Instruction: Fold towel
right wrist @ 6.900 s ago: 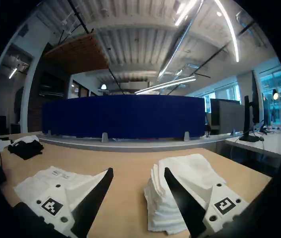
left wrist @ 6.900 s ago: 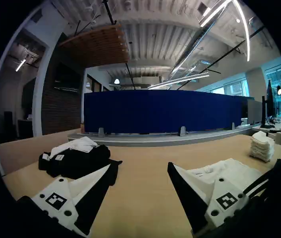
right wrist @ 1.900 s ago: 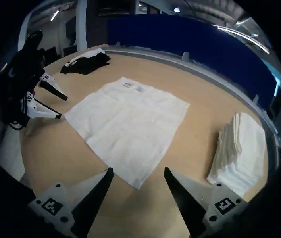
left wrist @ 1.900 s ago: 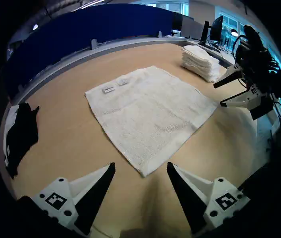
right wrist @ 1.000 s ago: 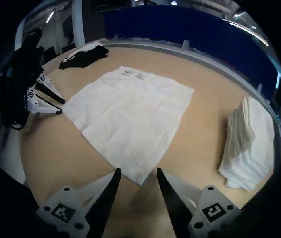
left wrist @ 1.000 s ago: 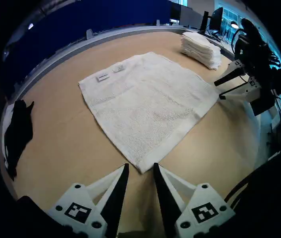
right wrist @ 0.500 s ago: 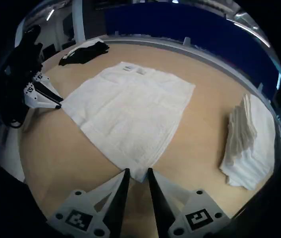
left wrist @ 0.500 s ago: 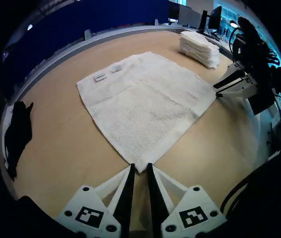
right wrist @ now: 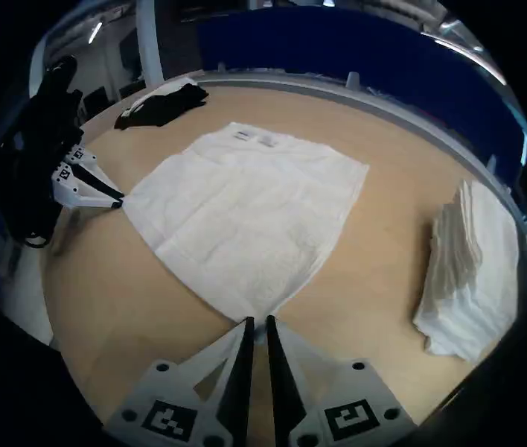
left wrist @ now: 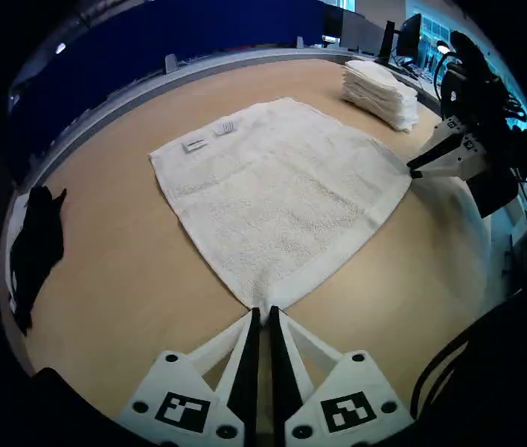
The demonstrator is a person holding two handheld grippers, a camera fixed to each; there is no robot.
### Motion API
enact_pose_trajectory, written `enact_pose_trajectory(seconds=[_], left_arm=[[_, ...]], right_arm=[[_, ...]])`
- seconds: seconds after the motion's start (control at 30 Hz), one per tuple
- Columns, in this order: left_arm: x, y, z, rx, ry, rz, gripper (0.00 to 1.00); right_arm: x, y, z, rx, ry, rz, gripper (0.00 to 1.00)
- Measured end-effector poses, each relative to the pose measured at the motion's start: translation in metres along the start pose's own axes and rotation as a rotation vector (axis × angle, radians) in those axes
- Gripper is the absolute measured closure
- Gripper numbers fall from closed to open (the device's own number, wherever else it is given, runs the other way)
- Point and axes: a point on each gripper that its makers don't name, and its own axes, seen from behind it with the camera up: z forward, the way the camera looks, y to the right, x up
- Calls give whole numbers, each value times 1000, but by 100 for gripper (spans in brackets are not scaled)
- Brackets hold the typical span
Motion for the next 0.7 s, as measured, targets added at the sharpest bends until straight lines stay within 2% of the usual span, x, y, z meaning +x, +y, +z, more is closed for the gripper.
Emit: enact_pose_trajectory(seconds=[0.7], left_arm=[[4,-2,-3,1,7,-7,91]], right_arm=[[7,-1,-5,17,9,-3,93]])
